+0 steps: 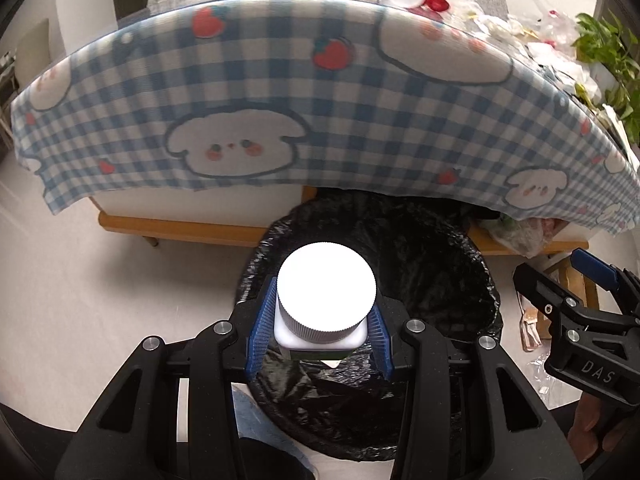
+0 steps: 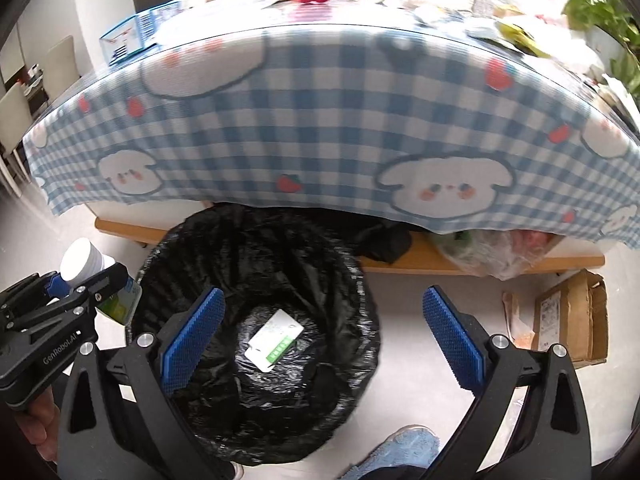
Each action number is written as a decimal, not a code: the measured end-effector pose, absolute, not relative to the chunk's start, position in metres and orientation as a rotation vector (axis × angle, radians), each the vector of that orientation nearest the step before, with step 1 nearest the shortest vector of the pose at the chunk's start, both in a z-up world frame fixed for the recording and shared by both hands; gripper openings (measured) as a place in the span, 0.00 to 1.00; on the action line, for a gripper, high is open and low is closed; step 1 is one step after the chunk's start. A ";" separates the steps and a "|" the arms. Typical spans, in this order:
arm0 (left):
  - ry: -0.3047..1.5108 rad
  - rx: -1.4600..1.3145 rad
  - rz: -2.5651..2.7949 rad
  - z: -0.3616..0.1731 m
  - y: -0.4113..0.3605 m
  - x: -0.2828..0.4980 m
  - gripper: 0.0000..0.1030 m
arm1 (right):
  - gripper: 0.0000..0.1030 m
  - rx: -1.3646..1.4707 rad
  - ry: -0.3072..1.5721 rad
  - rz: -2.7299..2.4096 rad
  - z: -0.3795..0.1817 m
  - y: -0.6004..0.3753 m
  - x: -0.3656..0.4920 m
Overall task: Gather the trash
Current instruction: 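Open the right tool to drop the medicine box while the left tool drops the bottle, then move both tools back over the table toward the remaining trash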
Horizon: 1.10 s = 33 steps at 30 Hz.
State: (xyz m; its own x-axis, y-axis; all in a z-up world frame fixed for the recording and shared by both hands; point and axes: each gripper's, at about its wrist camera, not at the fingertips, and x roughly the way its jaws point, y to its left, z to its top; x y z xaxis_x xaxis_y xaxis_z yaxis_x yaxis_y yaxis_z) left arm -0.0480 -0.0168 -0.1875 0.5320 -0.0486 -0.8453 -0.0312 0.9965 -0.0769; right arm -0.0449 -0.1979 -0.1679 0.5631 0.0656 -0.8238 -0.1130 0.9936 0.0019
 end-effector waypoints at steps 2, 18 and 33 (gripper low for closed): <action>1.013 -0.078 -0.022 -0.190 -0.025 -0.046 0.40 | 0.93 -0.049 0.970 0.092 -0.169 -0.206 -0.044; 1.033 -0.054 -0.085 -0.200 -0.066 -0.039 0.40 | 0.93 -0.010 0.973 0.028 -0.171 -0.250 -0.046; 1.000 -0.023 -0.093 -0.190 -0.069 -0.045 0.63 | 0.93 -0.002 0.960 0.021 -0.164 -0.252 -0.046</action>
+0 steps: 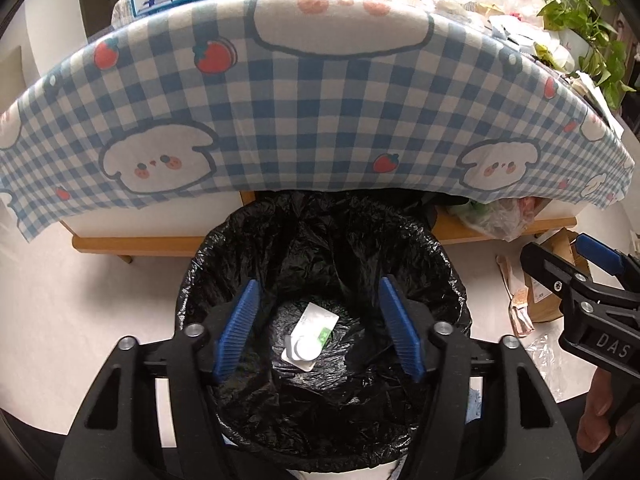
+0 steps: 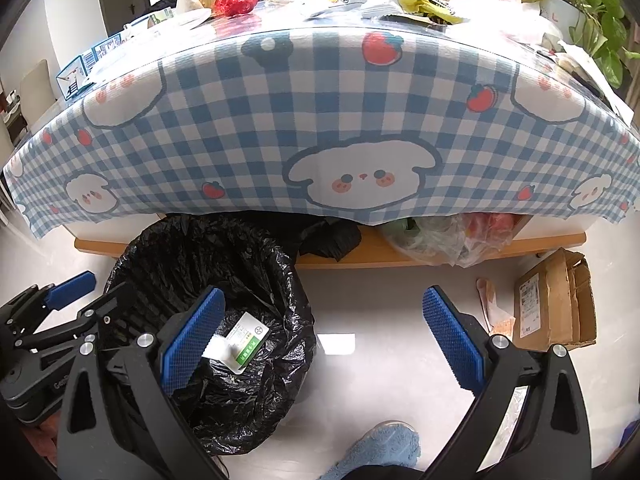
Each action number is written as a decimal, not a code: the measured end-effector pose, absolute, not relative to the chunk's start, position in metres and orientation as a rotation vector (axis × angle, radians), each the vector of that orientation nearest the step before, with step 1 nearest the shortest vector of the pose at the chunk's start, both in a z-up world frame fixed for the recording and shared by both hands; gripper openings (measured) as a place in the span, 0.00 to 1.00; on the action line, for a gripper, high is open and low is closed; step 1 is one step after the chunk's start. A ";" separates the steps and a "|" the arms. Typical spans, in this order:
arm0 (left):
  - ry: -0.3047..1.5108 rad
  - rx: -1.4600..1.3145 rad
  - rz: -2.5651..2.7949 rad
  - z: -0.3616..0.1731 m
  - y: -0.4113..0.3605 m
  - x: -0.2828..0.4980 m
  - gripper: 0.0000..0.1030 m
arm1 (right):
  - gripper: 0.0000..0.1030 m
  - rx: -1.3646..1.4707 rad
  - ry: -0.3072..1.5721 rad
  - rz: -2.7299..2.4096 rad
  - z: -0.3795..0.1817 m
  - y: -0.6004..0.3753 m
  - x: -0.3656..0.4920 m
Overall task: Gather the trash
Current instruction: 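Move both tools back over the table toward the remaining trash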
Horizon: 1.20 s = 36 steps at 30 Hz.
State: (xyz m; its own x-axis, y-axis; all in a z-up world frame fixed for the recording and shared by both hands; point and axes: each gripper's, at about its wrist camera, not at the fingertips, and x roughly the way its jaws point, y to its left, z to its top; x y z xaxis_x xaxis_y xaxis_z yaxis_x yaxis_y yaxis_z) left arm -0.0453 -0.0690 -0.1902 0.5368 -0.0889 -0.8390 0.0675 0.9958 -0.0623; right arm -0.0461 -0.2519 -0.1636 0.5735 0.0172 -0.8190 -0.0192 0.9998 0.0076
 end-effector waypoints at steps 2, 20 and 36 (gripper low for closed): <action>0.998 -0.020 -0.092 -0.187 -0.069 -0.046 0.71 | 0.93 0.000 0.957 0.020 -0.162 -0.253 -0.046; 0.925 -0.069 -0.099 -0.132 -0.053 -0.051 0.94 | 0.93 -0.006 0.873 0.015 -0.111 -0.253 -0.043; 0.883 -0.048 -0.078 -0.078 -0.050 -0.033 0.94 | 0.93 -0.019 0.790 -0.003 -0.054 -0.266 -0.030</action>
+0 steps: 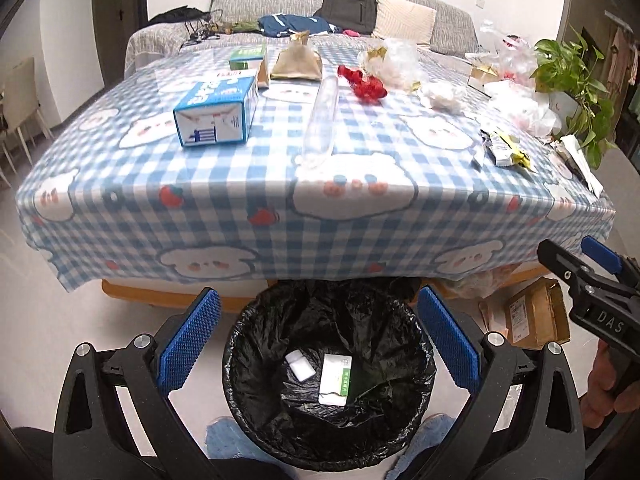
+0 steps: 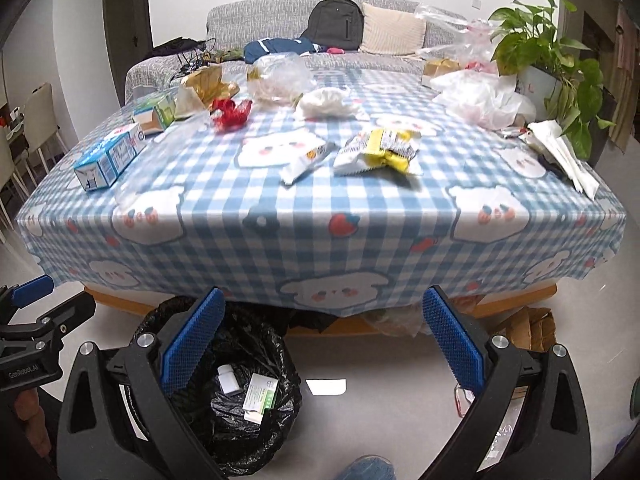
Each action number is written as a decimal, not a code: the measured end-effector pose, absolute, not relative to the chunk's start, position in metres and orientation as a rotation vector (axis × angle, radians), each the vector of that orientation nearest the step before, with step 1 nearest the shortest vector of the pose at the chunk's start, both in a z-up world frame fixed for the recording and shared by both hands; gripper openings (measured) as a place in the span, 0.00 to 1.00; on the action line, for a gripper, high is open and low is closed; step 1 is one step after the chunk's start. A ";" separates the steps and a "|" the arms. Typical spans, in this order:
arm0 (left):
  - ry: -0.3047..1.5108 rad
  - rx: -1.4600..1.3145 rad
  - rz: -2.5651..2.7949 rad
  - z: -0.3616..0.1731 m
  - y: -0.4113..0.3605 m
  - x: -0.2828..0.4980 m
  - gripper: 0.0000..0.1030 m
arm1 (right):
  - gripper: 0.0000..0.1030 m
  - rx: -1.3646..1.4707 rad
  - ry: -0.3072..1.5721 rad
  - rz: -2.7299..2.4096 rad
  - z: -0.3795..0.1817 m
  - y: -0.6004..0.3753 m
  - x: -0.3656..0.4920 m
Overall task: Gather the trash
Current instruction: 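Move both tools back over the table toward the remaining trash, then grasp the clear plastic tube with the left tool while the right tool grasps the yellow snack wrapper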
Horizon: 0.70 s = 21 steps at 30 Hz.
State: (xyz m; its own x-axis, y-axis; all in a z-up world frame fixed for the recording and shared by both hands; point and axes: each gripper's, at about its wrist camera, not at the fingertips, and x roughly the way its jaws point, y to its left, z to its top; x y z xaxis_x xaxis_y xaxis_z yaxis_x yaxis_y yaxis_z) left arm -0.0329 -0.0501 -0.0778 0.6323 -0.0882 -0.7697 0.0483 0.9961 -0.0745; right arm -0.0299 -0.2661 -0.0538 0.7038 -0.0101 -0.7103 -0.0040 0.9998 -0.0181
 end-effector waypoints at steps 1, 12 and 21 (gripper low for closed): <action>0.881 -0.048 -0.080 -0.076 -0.051 -0.031 0.94 | 0.93 -0.018 0.786 -0.004 -0.051 -0.267 -0.028; 0.875 -0.033 -0.094 -0.049 -0.064 0.004 0.94 | 0.93 -0.028 0.758 -0.025 -0.022 -0.281 -0.001; 0.882 0.007 -0.118 -0.033 -0.081 0.052 0.94 | 0.93 -0.019 0.767 -0.042 -0.013 -0.292 0.034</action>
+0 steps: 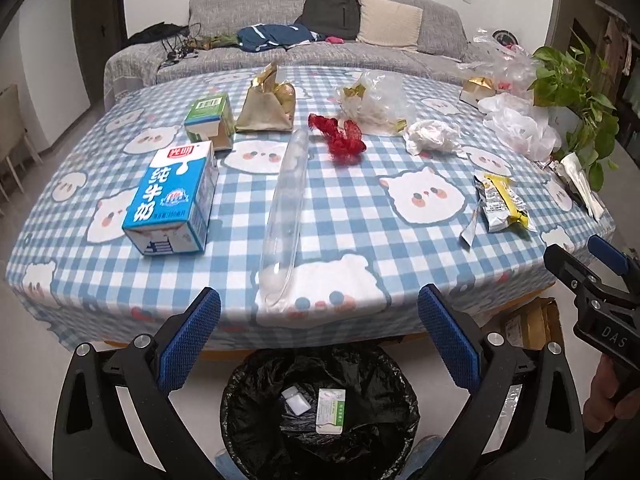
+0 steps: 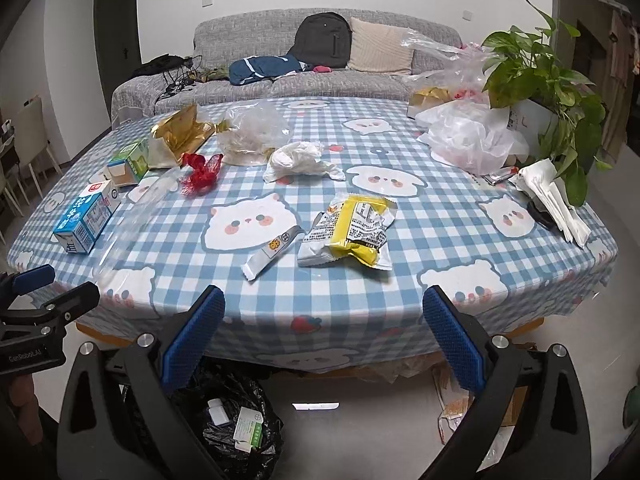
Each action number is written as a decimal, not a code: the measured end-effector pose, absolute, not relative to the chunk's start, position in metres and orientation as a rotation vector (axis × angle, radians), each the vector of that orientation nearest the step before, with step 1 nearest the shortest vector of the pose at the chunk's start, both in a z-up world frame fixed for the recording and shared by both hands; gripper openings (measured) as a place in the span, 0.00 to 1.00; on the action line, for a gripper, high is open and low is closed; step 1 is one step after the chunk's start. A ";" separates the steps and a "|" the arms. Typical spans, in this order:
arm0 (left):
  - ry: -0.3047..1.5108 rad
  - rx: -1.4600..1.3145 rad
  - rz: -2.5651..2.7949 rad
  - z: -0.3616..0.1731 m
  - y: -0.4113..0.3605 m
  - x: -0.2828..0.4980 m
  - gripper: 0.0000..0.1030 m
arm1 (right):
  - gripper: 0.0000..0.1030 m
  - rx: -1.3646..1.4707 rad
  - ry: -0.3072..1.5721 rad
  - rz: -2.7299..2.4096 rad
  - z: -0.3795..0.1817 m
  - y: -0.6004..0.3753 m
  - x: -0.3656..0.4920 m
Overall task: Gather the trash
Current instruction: 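Grasp the clear plastic tube with the left tool while the right tool grasps the yellow snack wrapper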
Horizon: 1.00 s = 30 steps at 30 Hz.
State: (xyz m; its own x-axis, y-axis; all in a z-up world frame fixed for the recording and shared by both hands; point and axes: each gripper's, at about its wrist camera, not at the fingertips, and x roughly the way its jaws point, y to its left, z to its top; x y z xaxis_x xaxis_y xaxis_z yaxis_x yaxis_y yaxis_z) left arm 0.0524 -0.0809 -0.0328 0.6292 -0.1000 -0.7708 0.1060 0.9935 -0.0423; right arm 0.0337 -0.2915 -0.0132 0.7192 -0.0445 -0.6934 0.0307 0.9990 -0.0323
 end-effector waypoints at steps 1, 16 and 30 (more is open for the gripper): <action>0.884 0.014 -0.118 -0.032 -0.082 0.059 0.94 | 0.93 -0.019 0.772 -0.047 -0.014 -0.293 0.039; 0.953 0.009 -0.095 -0.044 -0.081 0.154 0.93 | 0.90 0.021 0.866 -0.070 -0.027 -0.316 0.121; 1.031 -0.011 -0.074 -0.067 -0.075 0.196 0.65 | 0.75 0.048 0.965 -0.097 -0.054 -0.319 0.156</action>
State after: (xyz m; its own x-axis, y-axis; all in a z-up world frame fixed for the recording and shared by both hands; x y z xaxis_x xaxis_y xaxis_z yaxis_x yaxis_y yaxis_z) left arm 0.1956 -0.0754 -0.0668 0.5115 -0.0661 -0.8567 0.0562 0.9975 -0.0435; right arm 0.1560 -0.3185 -0.0538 0.5653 -0.0606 -0.8226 0.1035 0.9946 -0.0022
